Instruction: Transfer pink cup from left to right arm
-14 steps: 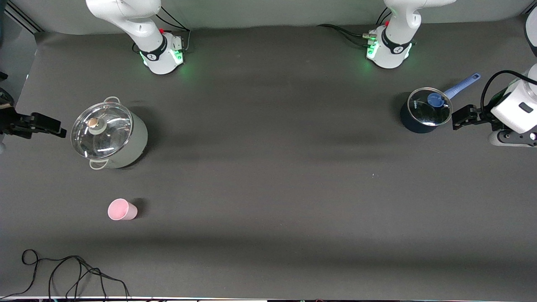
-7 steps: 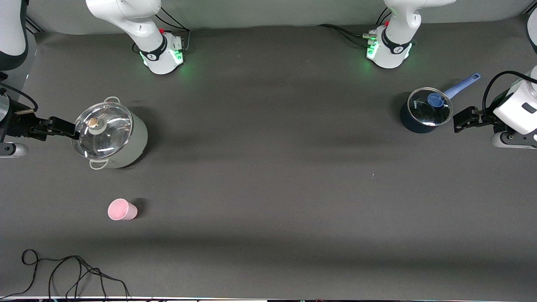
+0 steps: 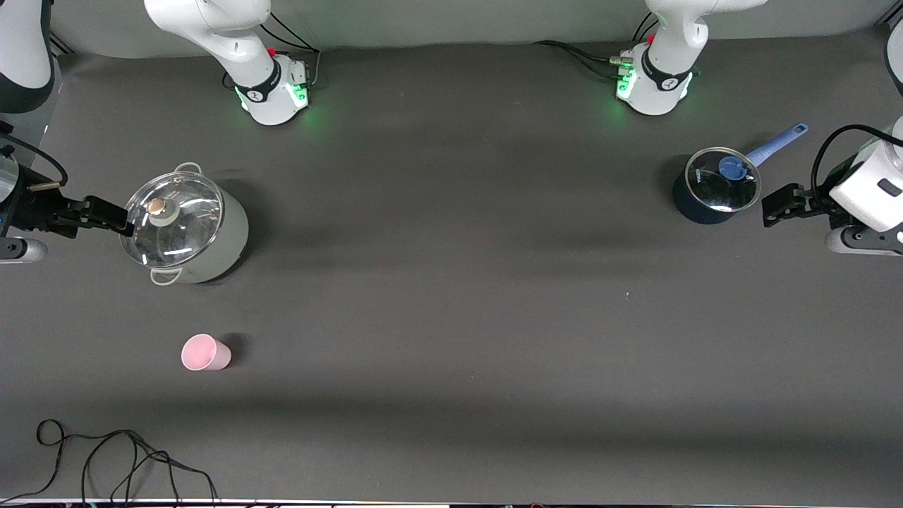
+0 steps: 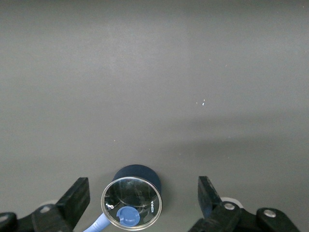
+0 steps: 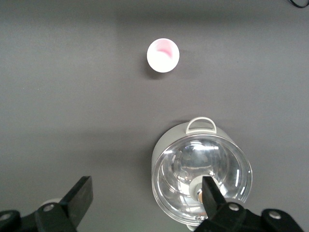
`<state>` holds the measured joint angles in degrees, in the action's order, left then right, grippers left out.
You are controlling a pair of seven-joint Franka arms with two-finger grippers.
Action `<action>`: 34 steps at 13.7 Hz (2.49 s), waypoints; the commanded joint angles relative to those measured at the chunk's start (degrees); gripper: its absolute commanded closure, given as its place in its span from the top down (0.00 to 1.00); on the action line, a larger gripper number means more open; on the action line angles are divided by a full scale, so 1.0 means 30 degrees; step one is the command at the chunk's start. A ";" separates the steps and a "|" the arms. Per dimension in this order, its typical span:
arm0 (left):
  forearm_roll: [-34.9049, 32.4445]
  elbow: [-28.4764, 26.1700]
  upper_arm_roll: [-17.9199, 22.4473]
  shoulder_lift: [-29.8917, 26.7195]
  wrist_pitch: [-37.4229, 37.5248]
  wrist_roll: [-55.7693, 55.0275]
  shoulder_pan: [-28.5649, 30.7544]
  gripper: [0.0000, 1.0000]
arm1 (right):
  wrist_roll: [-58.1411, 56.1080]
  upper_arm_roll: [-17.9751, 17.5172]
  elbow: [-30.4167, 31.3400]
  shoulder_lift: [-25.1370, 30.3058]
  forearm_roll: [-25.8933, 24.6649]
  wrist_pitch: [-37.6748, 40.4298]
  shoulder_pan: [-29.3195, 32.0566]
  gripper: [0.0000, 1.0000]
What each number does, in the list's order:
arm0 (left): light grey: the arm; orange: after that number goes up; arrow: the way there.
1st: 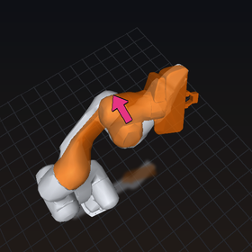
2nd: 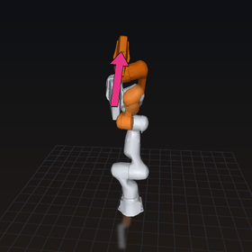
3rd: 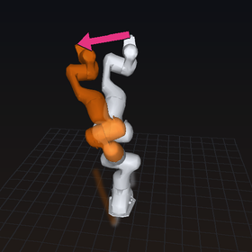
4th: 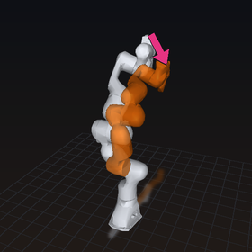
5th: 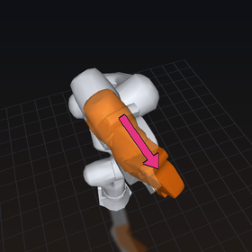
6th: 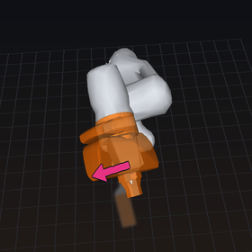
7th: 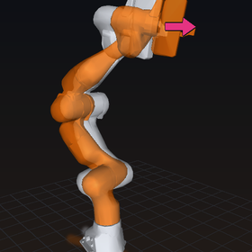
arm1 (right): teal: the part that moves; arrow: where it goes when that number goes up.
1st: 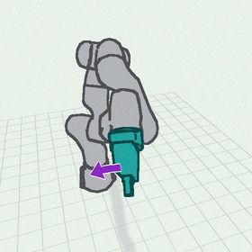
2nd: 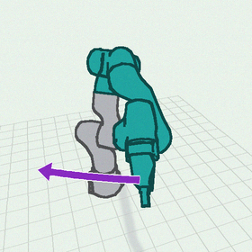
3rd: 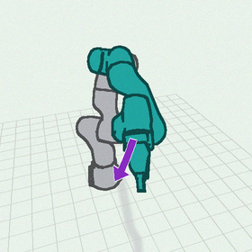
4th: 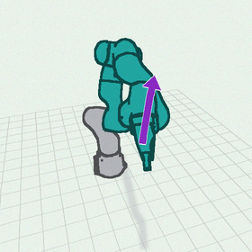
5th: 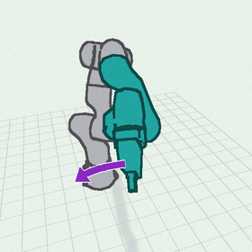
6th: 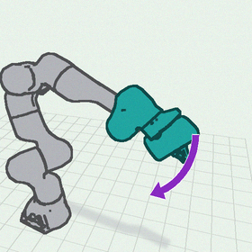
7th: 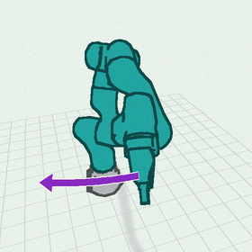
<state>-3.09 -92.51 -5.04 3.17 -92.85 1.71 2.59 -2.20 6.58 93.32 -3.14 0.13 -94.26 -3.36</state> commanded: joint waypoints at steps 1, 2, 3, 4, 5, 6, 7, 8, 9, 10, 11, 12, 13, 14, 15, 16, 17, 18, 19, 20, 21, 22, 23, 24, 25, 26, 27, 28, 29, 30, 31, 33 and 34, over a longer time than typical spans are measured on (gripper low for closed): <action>0.0003 0.0427 0.0100 0.0144 0.0394 0.0222 -0.0159 1.00 | 0.0295 0.0035 0.0621 0.0197 -0.0277 -0.0747 -0.0141 1.00; 0.0003 0.0427 0.0100 0.0144 0.0394 0.0222 -0.0130 1.00 | 0.0295 0.0035 0.0651 0.0197 -0.0277 -0.0748 -0.0141 1.00; 0.0003 0.0427 0.0100 0.0173 0.0394 0.0222 -0.0130 1.00 | 0.0295 0.0035 0.0622 0.0197 -0.0277 -0.0748 -0.0112 1.00; 0.0032 0.0427 0.0100 0.0173 0.0394 0.0222 -0.0130 1.00 | 0.0295 0.0035 0.0622 0.0197 -0.0277 -0.0719 -0.0112 1.00; 0.0033 0.0427 0.0100 0.0173 0.0394 0.0222 -0.0130 1.00 | 0.0295 0.0035 0.0564 0.0197 -0.0248 -0.0719 -0.0111 1.00; 0.0033 0.0427 0.0100 0.0173 0.0394 0.0222 -0.0130 1.00 | 0.0295 0.0035 0.0534 0.0081 -0.0248 -0.0719 -0.0082 1.00; 0.0033 0.0427 0.0100 0.0173 0.0394 0.0222 -0.0130 1.00 | 0.0324 -0.0023 0.0505 0.0051 -0.0219 -0.0719 0.0092 1.00; 0.0033 0.0427 0.0100 0.0173 0.0394 0.0222 -0.0130 1.00 | 0.0324 -0.0111 0.0504 0.0021 -0.0132 -0.0719 0.0355 1.00; 0.0033 0.0427 0.0100 0.0173 0.0394 0.0222 -0.0130 1.00 | 0.0324 -0.0634 0.0475 0.0021 -0.0073 -0.0719 0.0937 1.00; 0.0004 0.0427 0.0100 0.0173 0.0394 0.0222 -0.0130 1.00 | 0.0324 -0.1828 0.0446 0.0021 -0.0072 -0.0719 0.1987 1.00; 0.0032 0.0427 0.0100 0.0173 0.0394 0.0222 -0.0130 1.00 | 0.0324 -0.2623 0.0446 0.0021 -0.0101 -0.0719 0.2665 1.00; 0.0033 0.0427 0.0100 0.0173 0.0394 0.0222 -0.0130 1.00 | 0.0324 -0.2776 0.0446 0.0050 -0.0102 -0.0719 0.2817 1.00; 0.0033 0.0427 0.0100 0.0173 0.0394 0.0222 -0.0159 1.00 | 0.0324 -0.2720 0.0330 0.0050 -0.0073 -0.0719 0.2789 1.00; 0.0033 0.0427 0.0100 0.0173 0.0394 0.0222 -0.0130 1.00 | 0.0324 -0.2690 0.0329 0.0050 -0.0072 -0.0719 0.2789 1.00; 0.0033 0.0427 0.0129 0.0173 0.0394 0.0222 -0.0130 1.00 | 0.0295 -0.2690 0.0300 0.0050 -0.0072 -0.0748 0.2789 1.00; 0.0033 0.0427 0.0100 0.0173 0.0394 0.0222 -0.0130 1.00 | 0.0237 -0.2690 0.0299 0.0050 -0.0072 -0.0864 0.2789 1.00; 0.0033 0.0427 0.0100 0.0173 0.0423 0.0222 -0.0130 1.00 | 0.0236 -0.2661 0.0328 0.0108 -0.0014 -0.1271 0.2789 1.00; 0.0033 0.0427 0.0129 0.0173 0.0424 0.0222 -0.0130 1.00 | 0.0236 -0.2632 0.0329 0.0138 -0.0101 -0.1420 0.2702 1.00; 0.0033 0.0427 0.0100 0.0173 0.0424 0.0222 -0.0130 1.00 | 0.0207 -0.2602 0.0300 0.0167 -0.0189 -0.1509 0.2701 1.00; 0.0033 0.0427 0.0129 0.0173 0.0453 0.0222 -0.0130 1.00 | 0.0236 -0.2573 0.0299 0.0225 -0.0190 -0.1481 0.2701 1.00; 0.0033 0.0427 0.0100 0.0173 0.0424 0.0222 -0.0130 1.00 | 0.0236 -0.2602 0.0212 0.0255 -0.0190 -0.1335 0.2643 1.00; 0.0033 0.0427 0.0100 0.0173 0.0424 0.0222 -0.0130 1.00 | 0.0236 -0.2602 0.0153 0.0284 -0.0219 -0.1276 0.2642 1.00; 0.0033 0.0427 0.0100 0.0173 0.0424 0.0222 -0.0130 1.00 | 0.0236 -0.2602 0.0153 0.0314 -0.0219 -0.1217 0.2642 1.00; 0.0033 0.0427 0.0100 0.0173 0.0453 0.0222 -0.0130 1.00 | 0.0265 -0.2602 0.0008 0.0314 -0.0219 -0.0753 0.2642 1.00; 0.0033 0.0427 0.0129 0.0173 0.0540 0.0222 -0.0130 1.00 | 0.0034 -0.2602 -0.0052 0.0372 -0.0219 0.0383 0.2642 1.00; 0.0033 0.0427 0.0100 0.0173 0.0628 0.0193 -0.0130 1.00 | -0.0085 -0.2602 -0.0197 0.0314 -0.0190 0.0917 0.2642 1.00; 0.0062 0.0427 0.0100 0.0173 0.0629 0.0193 -0.0130 1.00 | -0.0086 -0.2573 -0.0373 0.0314 -0.0190 0.1154 0.2642 1.00; 0.0091 0.0427 0.0100 0.0173 0.0600 0.0193 -0.0130 1.00 | -0.0057 -0.2573 -0.0346 0.0314 -0.0161 0.1156 0.2642 1.00; 0.0091 0.0427 0.0100 0.0173 0.0570 0.0193 -0.0130 1.00 | -0.0028 -0.2573 -0.0345 0.0314 -0.0131 0.1185 0.2642 1.00; 0.0091 0.0427 0.0100 0.0173 0.0541 0.0193 -0.0130 1.00 | -0.0056 -0.2573 -0.0345 0.0314 -0.0131 0.1157 0.2642 1.00; 0.0091 0.0427 0.0100 0.0173 0.0570 0.0193 -0.0130 1.00 | -0.0057 -0.2573 -0.0345 0.0314 -0.0102 0.1156 0.2642 1.00; 0.0091 0.0427 0.0100 0.0173 0.0570 0.0164 -0.0159 1.00 | -0.0057 -0.2573 -0.0345 0.0285 -0.0102 0.1156 0.2671 1.00; 0.0091 0.0427 0.0100 0.0173 0.0570 0.0163 -0.0159 1.00 | -0.0057 -0.2573 -0.0374 0.0227 -0.0073 0.1156 0.2672 1.00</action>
<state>-3.01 -92.51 -5.03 3.21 -92.23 1.73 2.59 -2.21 -0.66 92.77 -2.72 0.11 -91.75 4.19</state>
